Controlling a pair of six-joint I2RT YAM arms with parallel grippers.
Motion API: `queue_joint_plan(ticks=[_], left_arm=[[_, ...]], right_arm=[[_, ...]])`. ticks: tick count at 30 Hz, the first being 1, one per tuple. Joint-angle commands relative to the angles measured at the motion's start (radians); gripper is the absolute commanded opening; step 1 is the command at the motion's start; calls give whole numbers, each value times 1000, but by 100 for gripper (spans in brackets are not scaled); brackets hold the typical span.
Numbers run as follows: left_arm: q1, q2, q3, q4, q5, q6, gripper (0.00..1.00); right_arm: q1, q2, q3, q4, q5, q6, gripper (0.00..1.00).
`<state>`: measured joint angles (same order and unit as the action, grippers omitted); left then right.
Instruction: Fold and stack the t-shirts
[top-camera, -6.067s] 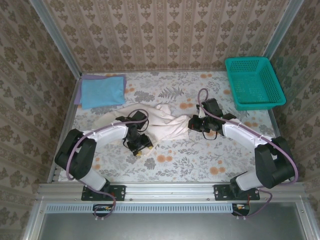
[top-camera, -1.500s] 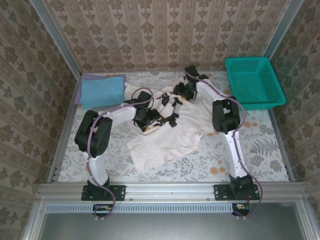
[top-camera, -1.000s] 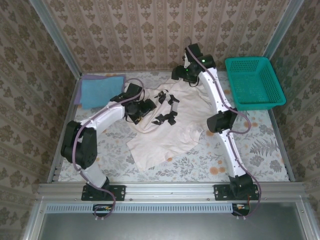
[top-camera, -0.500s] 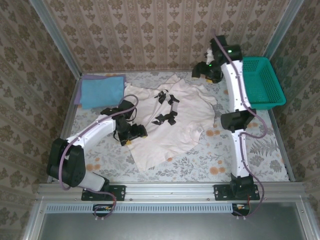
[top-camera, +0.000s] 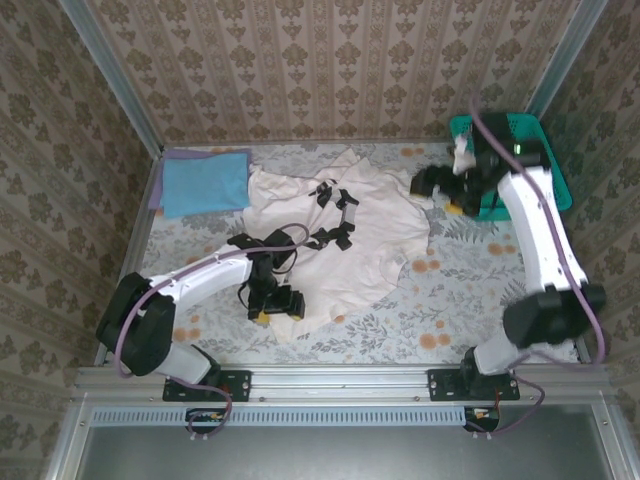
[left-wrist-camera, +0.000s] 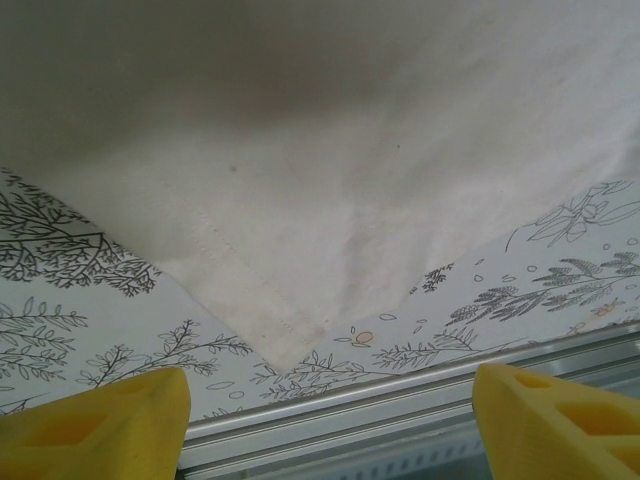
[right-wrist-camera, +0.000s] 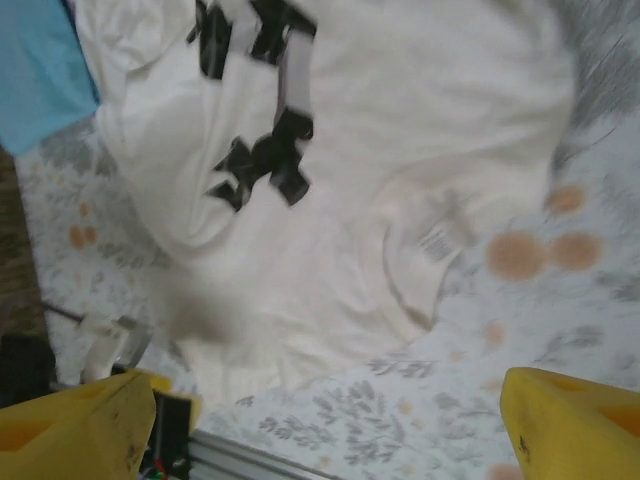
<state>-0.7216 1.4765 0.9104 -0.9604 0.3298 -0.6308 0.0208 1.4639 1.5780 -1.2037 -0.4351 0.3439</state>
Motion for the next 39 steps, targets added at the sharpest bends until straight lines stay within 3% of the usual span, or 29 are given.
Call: queue_joint_plan(ticks=[1,7,14,20,27,30,32,34,39], left_arm=[[-37,54,39,-12,16,20,75],[-82,114,79,-37,-22,4,75],[-107,65,26,-8,-33,-138,76],[-126,18,-70,58,-29,-305,71],[-162,23,-180,154,-48,-436,65],[-194,80,-180,230,-33,-458,57],[-199,144,-151,290,8,-448,46],[-191,225,-48,284,34,-362,32],[-178,447,362,84,107,-62,7]], right_arm=[[-48,-191,-382,325,-115,134,91],[-51,-448,-825,541,-228,292,90],[-46,-645,-1115,701,-220,435,87],[-12,-770,-1218,671,-189,457,85],[45,-791,-1221,633,-203,445,83],[74,-785,-1199,628,-186,447,82],[97,-779,-1179,622,-165,456,80],[123,-766,-1155,616,-133,467,80],[144,-729,-1105,603,-105,514,79]])
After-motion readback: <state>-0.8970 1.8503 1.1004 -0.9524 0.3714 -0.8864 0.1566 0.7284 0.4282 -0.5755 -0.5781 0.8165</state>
